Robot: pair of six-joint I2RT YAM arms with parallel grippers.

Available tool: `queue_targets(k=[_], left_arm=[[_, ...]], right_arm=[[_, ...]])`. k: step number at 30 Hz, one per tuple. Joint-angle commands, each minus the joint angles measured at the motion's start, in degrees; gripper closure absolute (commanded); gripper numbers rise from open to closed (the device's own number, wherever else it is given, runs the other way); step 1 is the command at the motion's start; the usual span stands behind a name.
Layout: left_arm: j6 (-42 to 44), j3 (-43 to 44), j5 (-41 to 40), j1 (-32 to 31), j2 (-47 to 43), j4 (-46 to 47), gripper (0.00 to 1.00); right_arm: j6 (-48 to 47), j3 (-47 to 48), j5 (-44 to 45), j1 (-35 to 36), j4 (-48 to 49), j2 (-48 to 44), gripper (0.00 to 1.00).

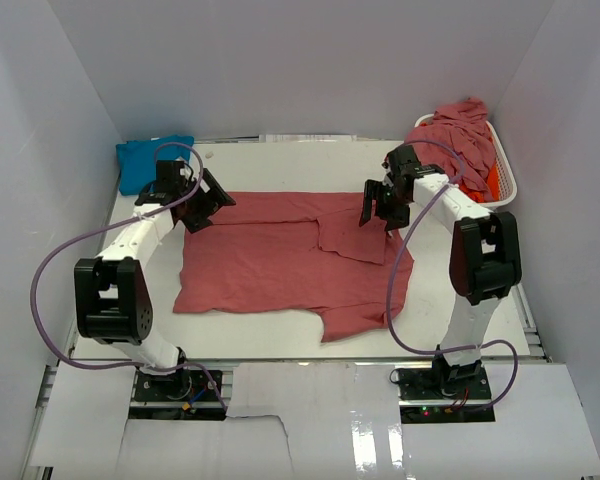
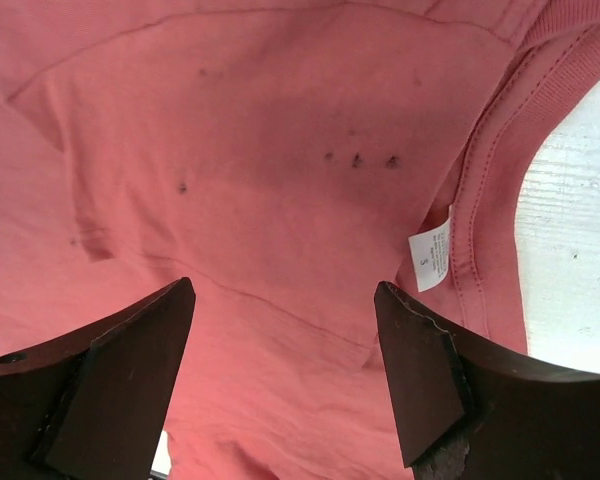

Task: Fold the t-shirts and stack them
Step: Fold the flattened tshirt in 1/3 of the way

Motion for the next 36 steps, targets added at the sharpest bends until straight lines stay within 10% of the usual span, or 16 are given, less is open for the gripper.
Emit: queue_targets(k=[1, 36], left_arm=[[0.27, 2.49, -0.53, -0.13, 0.57, 0.21, 0.02], [4.49, 1.97, -2.28, -1.01, 10.07, 0.38, 0.02]], right_arm=[[-1.14, 4.25, 1.77, 0.24, -1.81, 1.19, 0.21], [-3.25, 9.09, 7.49, 0.86, -5.06, 11.74, 0.20]])
